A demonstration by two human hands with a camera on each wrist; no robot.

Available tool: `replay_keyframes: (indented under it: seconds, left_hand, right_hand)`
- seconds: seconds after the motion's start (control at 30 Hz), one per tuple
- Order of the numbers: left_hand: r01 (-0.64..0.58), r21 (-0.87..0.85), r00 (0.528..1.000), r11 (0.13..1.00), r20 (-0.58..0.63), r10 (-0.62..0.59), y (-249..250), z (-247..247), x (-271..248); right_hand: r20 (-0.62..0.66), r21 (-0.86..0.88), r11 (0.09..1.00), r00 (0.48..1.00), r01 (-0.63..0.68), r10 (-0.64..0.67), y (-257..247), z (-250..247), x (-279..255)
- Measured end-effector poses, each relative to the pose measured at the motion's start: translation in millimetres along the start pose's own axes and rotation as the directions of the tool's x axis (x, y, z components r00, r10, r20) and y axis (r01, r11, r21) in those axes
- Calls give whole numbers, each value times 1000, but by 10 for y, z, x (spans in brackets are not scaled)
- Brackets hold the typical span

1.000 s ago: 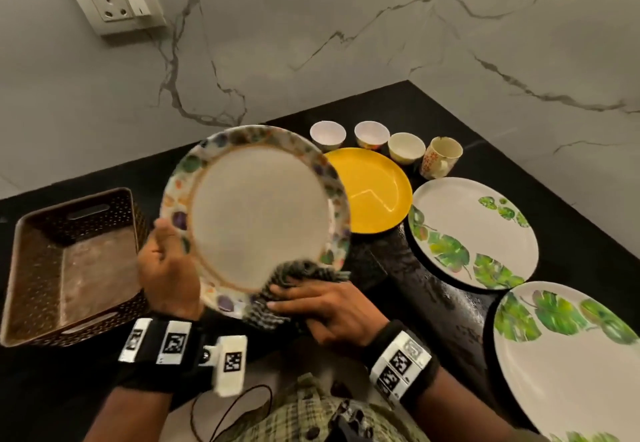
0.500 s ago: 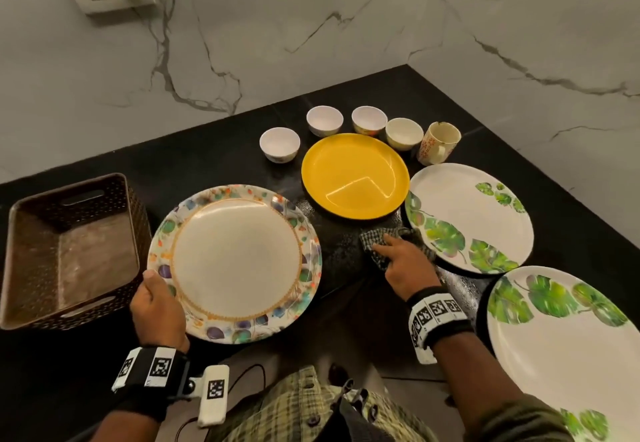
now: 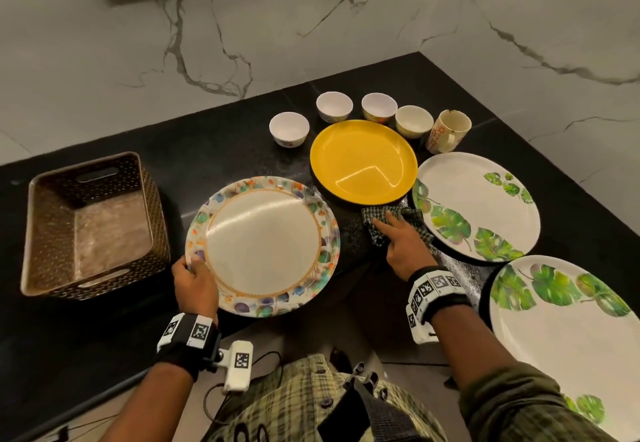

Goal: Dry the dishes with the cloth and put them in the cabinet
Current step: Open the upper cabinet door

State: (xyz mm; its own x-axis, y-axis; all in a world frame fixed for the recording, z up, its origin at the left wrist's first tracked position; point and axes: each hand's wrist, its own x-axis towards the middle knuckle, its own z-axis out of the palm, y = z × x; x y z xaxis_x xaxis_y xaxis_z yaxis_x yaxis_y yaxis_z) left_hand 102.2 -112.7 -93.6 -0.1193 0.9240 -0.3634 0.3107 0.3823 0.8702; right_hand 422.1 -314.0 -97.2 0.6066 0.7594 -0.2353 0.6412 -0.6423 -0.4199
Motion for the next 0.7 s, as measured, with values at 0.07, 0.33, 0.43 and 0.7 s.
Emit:
replay_keyframes:
  seconds: [0.07, 0.33, 0.43, 0.7]
  left_hand:
    - [-47, 31, 999, 998, 17, 46, -23, 2, 42]
    - [-103, 203, 994, 974, 60, 92, -141, -7, 233]
    - [-106, 206, 993, 973, 73, 93, 14, -8, 85]
    - [-395, 179, 917, 901, 143, 373, 742, 139, -215]
  right_hand:
    - [-7, -45, 999, 1000, -11, 10, -18, 5, -23]
    - [-15, -187, 982, 1000, -2, -1, -123, -43, -106]
    - [-17, -164, 987, 1000, -1, -2, -142, -45, -127]
    - [-81, -118, 985, 988, 122, -132, -301, -436, -119]
